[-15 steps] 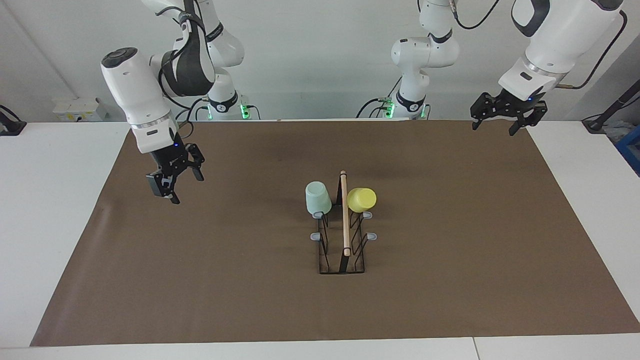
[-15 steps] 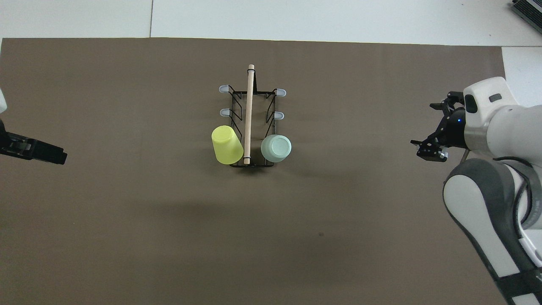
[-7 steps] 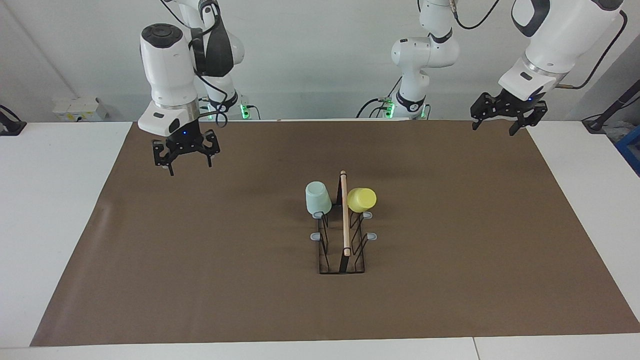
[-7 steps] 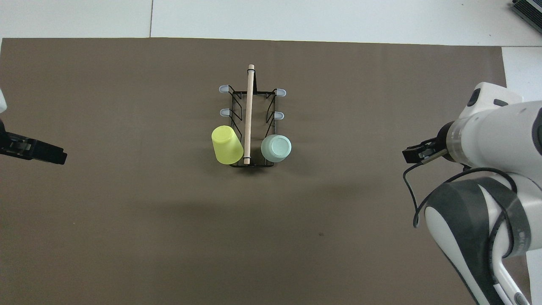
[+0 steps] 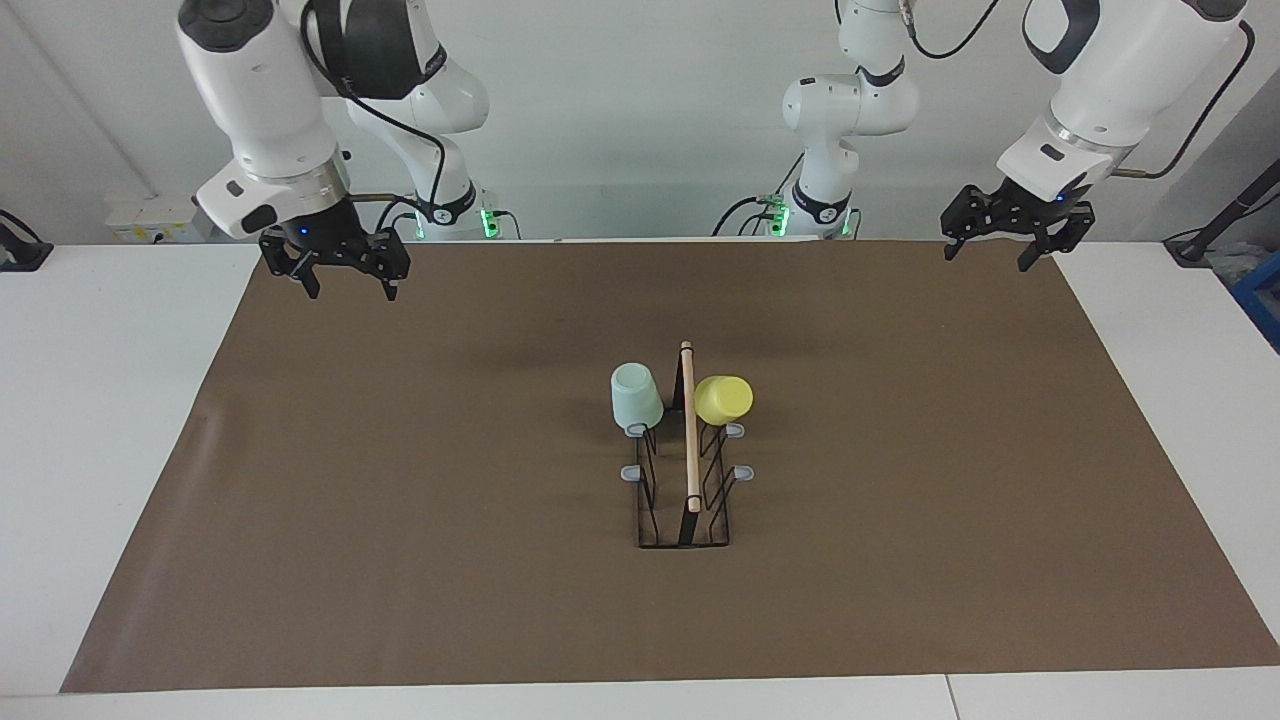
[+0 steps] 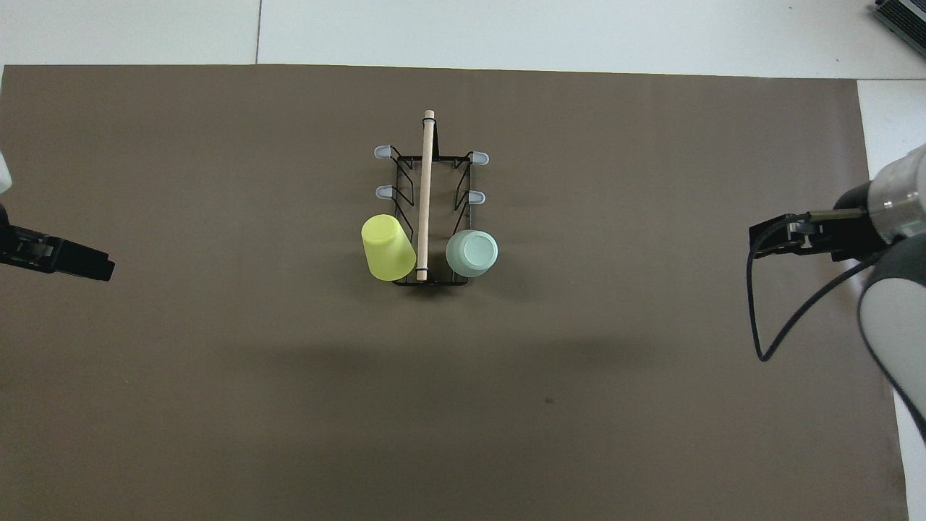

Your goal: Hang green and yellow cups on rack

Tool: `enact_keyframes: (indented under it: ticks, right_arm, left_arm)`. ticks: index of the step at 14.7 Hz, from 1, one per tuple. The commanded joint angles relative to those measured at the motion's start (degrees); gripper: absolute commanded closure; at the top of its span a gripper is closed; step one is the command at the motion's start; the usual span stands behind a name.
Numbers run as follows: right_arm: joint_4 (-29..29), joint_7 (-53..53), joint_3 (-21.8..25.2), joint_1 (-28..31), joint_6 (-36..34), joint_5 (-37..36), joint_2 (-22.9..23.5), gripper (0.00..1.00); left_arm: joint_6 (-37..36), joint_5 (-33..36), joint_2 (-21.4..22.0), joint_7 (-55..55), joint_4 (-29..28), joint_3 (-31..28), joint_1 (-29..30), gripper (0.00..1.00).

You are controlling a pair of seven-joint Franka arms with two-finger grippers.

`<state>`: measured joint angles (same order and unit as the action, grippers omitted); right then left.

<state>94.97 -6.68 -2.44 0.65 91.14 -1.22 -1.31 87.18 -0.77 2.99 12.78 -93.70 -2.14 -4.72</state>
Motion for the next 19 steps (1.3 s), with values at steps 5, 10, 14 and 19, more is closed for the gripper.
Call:
enact_keyframes:
  ticks: [5, 10, 14, 19]
  right_arm:
    - [-3.4, 2.3, 5.9, -3.7, -5.9, -1.5, 0.0, 0.00]
    - [-2.7, 2.1, 5.8, -4.3, -5.0, -1.3, -0.5, 0.00]
    - [-3.3, 2.5, 5.7, -4.3, -4.6, -1.8, -0.2, 0.00]
    - [-2.2, 2.6, 5.8, -3.9, -3.3, -0.6, -0.5, 0.00]
  left_arm:
    - [-0.5, 0.7, 0.8, -0.6, -0.3, 0.5, 0.6, 0.00]
    - [-0.5, 0.7, 0.8, -0.6, -0.3, 0.5, 0.6, 0.00]
    - [-0.5, 0.7, 0.8, -0.6, -0.3, 0.5, 0.6, 0.00]
    - [-0.5, 0.7, 0.8, -0.6, -0.3, 0.5, 0.6, 0.00]
